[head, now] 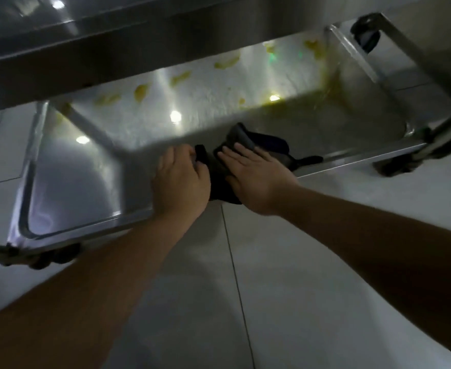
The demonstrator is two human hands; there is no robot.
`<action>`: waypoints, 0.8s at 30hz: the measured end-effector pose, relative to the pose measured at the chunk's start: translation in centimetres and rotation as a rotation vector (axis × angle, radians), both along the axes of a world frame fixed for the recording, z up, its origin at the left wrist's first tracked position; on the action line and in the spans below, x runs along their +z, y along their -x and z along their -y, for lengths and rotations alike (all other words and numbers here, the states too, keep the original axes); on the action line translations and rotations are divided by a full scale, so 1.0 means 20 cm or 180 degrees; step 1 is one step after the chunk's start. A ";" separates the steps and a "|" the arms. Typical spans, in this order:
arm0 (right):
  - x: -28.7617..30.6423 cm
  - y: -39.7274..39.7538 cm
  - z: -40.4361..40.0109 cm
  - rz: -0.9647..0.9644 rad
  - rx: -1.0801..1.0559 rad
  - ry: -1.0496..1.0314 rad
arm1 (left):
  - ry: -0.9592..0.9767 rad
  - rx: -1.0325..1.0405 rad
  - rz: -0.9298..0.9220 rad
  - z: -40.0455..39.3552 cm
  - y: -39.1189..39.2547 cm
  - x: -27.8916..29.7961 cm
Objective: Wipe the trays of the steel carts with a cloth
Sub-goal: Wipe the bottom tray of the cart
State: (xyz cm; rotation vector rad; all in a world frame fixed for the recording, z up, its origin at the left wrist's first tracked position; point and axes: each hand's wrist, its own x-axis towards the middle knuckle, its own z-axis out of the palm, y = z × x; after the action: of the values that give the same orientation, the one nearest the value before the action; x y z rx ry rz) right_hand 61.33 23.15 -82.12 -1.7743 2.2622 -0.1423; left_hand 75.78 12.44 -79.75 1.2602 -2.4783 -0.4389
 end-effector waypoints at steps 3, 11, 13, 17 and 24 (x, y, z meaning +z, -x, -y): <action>0.00 0.15 -0.09 -0.0010 -0.0116 0.0033 | -0.0057 0.0244 0.0135 0.00 0.01 -0.09; 0.03 0.96 -0.59 -0.0150 -0.2301 0.0001 | 0.0190 -0.0023 0.0567 0.00 -0.07 -0.17; 0.02 1.02 -0.60 -0.0317 -0.2756 0.0023 | 0.0185 -0.0025 0.0635 -0.01 -0.06 -0.16; 0.05 0.75 -0.43 0.0114 -0.2860 0.0243 | 0.0137 0.0035 0.0752 -0.02 -0.04 -0.15; -0.01 0.18 -0.35 -0.0025 -0.0182 0.0472 | 0.0112 -0.0095 0.0845 -0.01 -0.06 -0.15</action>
State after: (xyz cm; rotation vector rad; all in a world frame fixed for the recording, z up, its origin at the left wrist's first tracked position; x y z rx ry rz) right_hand 57.74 30.06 -82.42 -1.7837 2.3644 -0.3225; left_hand 76.92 12.63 -82.81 1.3456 -2.7127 -0.2471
